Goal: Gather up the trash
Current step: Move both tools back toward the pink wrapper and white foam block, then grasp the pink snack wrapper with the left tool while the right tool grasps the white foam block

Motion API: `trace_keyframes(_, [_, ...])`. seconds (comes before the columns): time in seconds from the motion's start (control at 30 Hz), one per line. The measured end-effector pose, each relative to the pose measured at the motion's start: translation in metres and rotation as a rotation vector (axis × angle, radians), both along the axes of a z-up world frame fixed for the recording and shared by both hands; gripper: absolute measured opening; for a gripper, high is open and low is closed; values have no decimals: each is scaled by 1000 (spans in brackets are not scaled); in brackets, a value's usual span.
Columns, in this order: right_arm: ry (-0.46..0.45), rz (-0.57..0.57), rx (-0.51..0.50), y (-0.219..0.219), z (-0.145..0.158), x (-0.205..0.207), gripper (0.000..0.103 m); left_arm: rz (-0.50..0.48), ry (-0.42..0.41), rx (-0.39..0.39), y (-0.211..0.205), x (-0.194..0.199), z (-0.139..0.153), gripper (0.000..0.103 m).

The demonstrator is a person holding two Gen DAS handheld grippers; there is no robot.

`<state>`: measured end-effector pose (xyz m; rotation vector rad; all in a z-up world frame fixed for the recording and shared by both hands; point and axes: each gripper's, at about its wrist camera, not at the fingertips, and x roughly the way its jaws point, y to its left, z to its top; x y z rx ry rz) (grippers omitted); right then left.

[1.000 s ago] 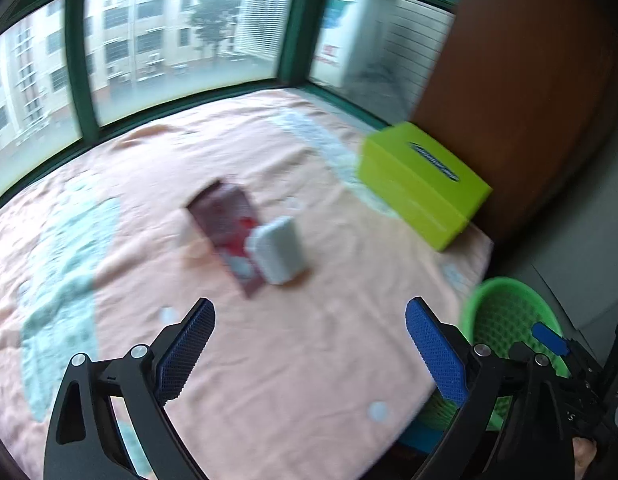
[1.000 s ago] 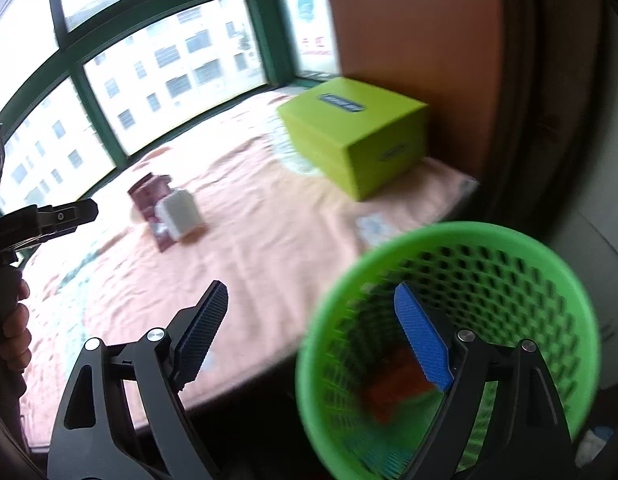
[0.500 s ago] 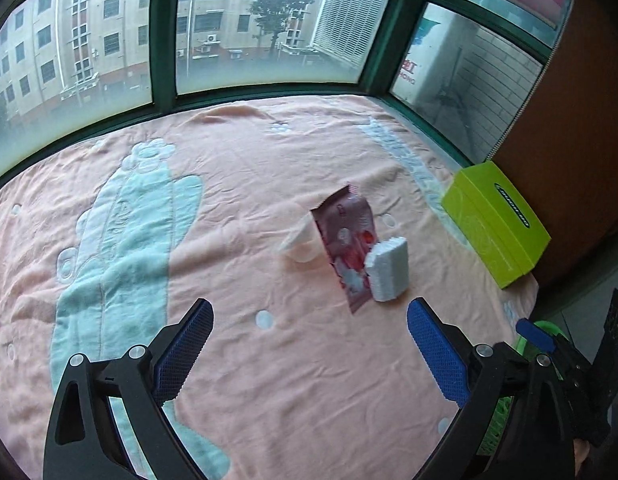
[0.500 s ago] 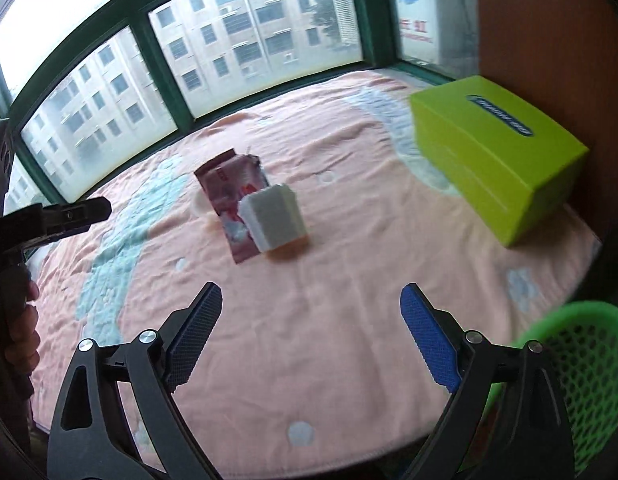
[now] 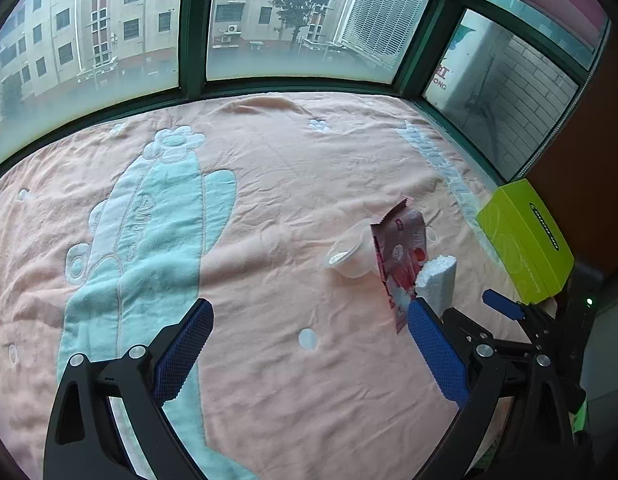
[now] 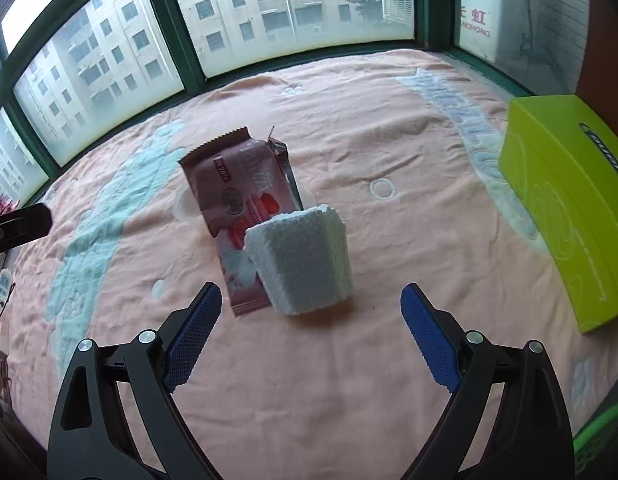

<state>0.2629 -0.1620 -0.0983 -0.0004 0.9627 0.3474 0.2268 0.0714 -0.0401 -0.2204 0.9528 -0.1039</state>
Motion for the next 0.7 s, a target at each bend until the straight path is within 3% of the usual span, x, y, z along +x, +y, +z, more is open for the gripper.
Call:
trace_keyframes(0.37, [18,45,-63,16,-22,27,90,7,31,-14,3,16,-16,93])
trace_keyframes(0.43, [1,45,-93,17,-22,27,87,-5,33,-17,-1,19,-18,90])
trace_keyframes(0.6, [5,42,-90,12,-21,27,67,-38,57,-28,-18,27,-27,80])
trace_keyframes(0.7, [6,35,-84,7,-15,23,62,-53,66,-39,-29,31,-31,79])
